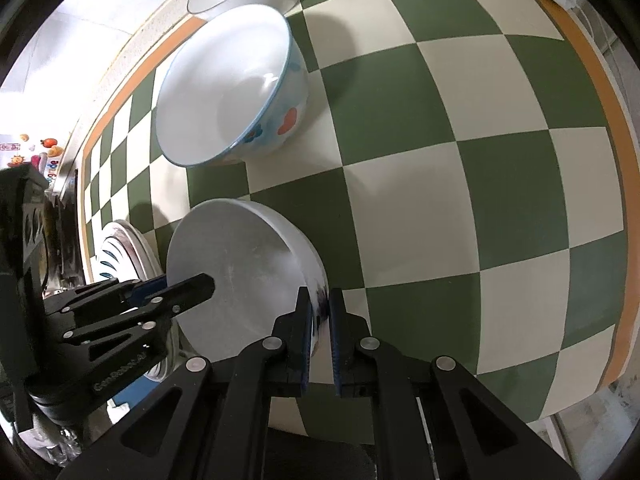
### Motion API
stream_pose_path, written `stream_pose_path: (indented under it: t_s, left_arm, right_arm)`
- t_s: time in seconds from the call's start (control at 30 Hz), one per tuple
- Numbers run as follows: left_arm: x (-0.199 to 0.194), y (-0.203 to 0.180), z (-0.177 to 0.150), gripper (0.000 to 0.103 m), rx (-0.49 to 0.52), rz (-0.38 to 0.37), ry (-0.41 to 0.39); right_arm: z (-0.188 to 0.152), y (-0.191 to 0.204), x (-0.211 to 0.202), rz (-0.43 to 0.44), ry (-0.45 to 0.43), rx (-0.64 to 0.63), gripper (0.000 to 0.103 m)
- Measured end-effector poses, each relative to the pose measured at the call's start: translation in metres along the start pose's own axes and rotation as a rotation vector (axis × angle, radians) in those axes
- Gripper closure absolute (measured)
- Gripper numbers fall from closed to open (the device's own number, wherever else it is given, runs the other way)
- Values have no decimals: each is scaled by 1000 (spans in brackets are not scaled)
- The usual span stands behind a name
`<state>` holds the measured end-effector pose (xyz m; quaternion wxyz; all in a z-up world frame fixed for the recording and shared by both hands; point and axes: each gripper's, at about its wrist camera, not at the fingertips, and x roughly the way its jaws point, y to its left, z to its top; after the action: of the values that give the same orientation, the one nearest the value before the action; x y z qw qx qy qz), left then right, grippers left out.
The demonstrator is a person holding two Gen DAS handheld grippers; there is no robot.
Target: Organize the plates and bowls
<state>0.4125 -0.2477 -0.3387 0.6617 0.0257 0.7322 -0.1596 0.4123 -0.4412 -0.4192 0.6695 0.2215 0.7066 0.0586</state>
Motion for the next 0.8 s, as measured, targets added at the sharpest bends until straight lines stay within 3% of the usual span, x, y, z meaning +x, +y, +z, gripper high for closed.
stream_pose_path:
  t_s: [0.1,0.17,0.23,0.27,0.33,0.47,0.63,0.7,0.73,0.8]
  left_arm:
    - [-36,2,-2,86,2,-4,-61]
    - [-57,5,1,79,-7,2,-114]
    - [-73,9,10,67,-30,4,-164]
    - [-78,14,19,65,-43,1,-187]
    - [-79,24,38,62,-75,6,-199]
    - [-61,44,79,62,-140,-30,-176]
    - [-26,45,106,63,-153,-61,-100]
    - [-16,42,113,64,-145,-68,-75]
    - [-10,41,115,77,-138,-73,-65]
    - [-2,38,116,89,-125,-78,-48]
  right_arm:
    - [-2,0,-21,21,-26,-3,93]
    - [0,-2,-42,49,-57,3,89]
    - [6,-4,-61,84,-98,15,70]
    - [10,-5,-68,99,-117,20,52]
    - [24,-7,-81,128,-152,32,41]
    - [61,-11,-82,105,-194,41,41]
    - [94,-1,-53,104,-159,29,42]
    - [102,2,-41,95,-142,26,52]
    - [106,4,-33,84,-129,21,57]
    - [111,6,-20,55,-113,23,81]
